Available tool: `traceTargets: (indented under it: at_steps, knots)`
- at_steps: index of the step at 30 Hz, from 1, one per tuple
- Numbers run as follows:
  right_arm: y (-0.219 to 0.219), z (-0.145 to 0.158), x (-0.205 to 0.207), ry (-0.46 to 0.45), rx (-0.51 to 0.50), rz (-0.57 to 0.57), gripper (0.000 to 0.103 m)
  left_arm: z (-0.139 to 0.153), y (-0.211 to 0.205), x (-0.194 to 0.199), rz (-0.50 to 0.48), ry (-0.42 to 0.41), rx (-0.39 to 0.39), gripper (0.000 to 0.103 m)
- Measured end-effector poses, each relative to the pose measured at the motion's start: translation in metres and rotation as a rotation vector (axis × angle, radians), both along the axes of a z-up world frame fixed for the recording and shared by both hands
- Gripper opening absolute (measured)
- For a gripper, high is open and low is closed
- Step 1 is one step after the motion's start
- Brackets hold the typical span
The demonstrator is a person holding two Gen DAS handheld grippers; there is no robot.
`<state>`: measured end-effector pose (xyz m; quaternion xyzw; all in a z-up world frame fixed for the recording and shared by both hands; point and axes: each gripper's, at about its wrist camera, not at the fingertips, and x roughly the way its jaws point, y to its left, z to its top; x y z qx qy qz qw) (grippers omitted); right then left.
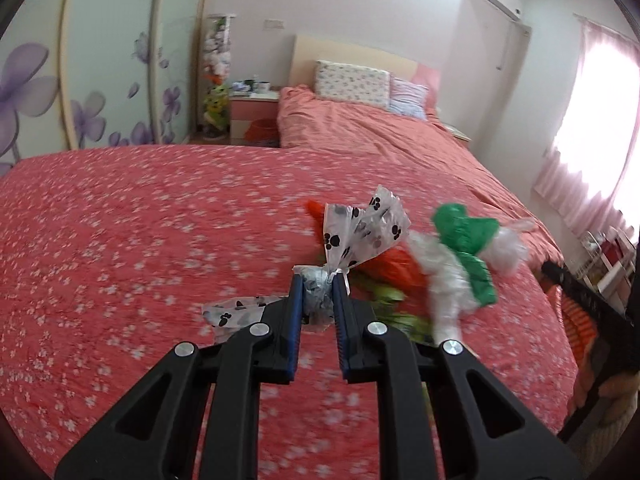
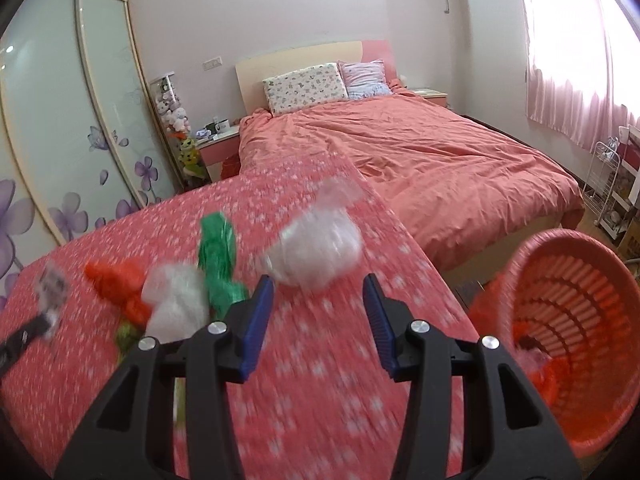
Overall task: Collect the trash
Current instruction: 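Grasp the white patterned bag with the left tool while the right tool grasps the clear bag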
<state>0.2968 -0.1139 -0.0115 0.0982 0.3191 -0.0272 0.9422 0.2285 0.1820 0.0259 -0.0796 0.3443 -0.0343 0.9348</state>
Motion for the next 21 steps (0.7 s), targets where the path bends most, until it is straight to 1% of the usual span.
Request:
traceTargets:
  at_steps: [3, 5, 8, 10, 12, 14, 17, 21]
  knots:
    - [0.002, -0.005, 0.035, 0.028, -0.002, -0.029, 0.046, -0.006, 0.012, 0.004, 0.026, 0.012, -0.018, 0.015]
    - [0.001, -0.011, 0.057, 0.063, 0.007, -0.051, 0.046, -0.009, 0.019, 0.008, 0.037, 0.018, -0.027, 0.015]
    - [-0.001, -0.023, 0.078, 0.121, 0.010, -0.068, 0.046, -0.011, 0.023, 0.009, 0.044, 0.023, -0.029, 0.015]
    - [-0.002, -0.031, 0.084, 0.154, 0.001, -0.073, 0.039, -0.012, 0.022, 0.011, 0.043, 0.026, -0.028, 0.015]
    - [-0.004, -0.039, 0.086, 0.183, -0.006, -0.066, 0.018, -0.012, 0.023, 0.011, 0.041, 0.027, -0.027, 0.015]
    - [-0.006, -0.041, 0.079, 0.188, -0.016, -0.052, 0.011, -0.011, 0.021, 0.011, 0.037, 0.028, -0.030, 0.015]
    - [-0.014, -0.036, 0.060, 0.167, -0.005, -0.043, 0.009, -0.007, 0.016, 0.009, 0.028, 0.025, -0.037, 0.015]
    - [-0.024, -0.023, 0.030, 0.129, 0.004, -0.039, 0.008, 0.004, 0.001, 0.001, 0.001, 0.008, -0.033, 0.015]
